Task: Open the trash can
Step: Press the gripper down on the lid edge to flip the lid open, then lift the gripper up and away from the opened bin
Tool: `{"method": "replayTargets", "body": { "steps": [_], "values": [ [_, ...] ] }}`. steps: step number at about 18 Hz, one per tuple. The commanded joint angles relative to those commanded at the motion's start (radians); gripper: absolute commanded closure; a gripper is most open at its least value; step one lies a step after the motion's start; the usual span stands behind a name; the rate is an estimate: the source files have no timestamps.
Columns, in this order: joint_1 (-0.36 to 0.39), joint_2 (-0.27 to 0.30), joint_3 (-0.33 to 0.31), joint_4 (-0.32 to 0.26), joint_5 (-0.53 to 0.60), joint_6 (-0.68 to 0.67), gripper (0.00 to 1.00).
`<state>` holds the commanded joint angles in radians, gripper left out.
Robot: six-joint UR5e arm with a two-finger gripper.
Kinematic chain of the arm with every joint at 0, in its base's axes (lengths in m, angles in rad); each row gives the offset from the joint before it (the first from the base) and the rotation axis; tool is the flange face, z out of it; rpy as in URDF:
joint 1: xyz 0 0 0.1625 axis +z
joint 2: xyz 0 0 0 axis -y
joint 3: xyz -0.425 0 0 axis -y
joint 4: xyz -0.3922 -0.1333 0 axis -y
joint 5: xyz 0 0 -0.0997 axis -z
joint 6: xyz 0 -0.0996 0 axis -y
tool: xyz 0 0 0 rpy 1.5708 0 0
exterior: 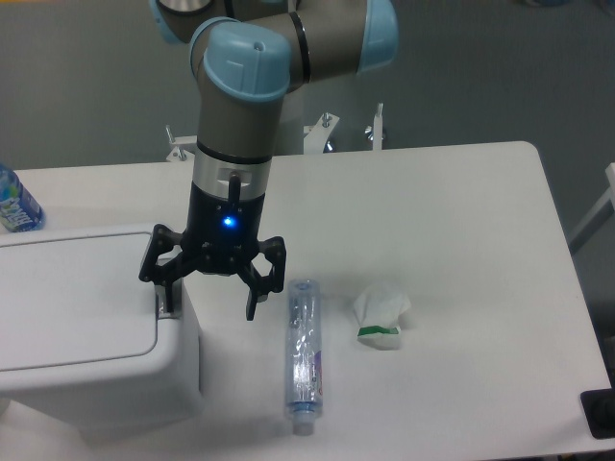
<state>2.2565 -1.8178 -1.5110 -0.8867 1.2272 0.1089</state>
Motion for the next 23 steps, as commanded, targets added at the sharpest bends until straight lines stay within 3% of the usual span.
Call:
{"method": "replayTargets", "body": {
  "steps": [8, 12, 16, 19, 20, 23],
  "values": [
    [0.0, 0.0, 0.0, -0.002, 0.002, 0.0, 0.0],
    [0.003, 0.006, 0.029, -0.003, 0.001, -0.006, 0.0],
    [0.084, 0.037, 0.093, -0.009, 0.06, 0.005, 0.0],
    [0.129, 0.06, 0.095, -0.021, 0.139, 0.075, 0.0],
    [0.138, 0.067, 0.094, -0.043, 0.165, 0.112, 0.0],
    [0.185, 0.092, 0.097, -0.21, 0.25, 0.263, 0.0]
  ]
}}
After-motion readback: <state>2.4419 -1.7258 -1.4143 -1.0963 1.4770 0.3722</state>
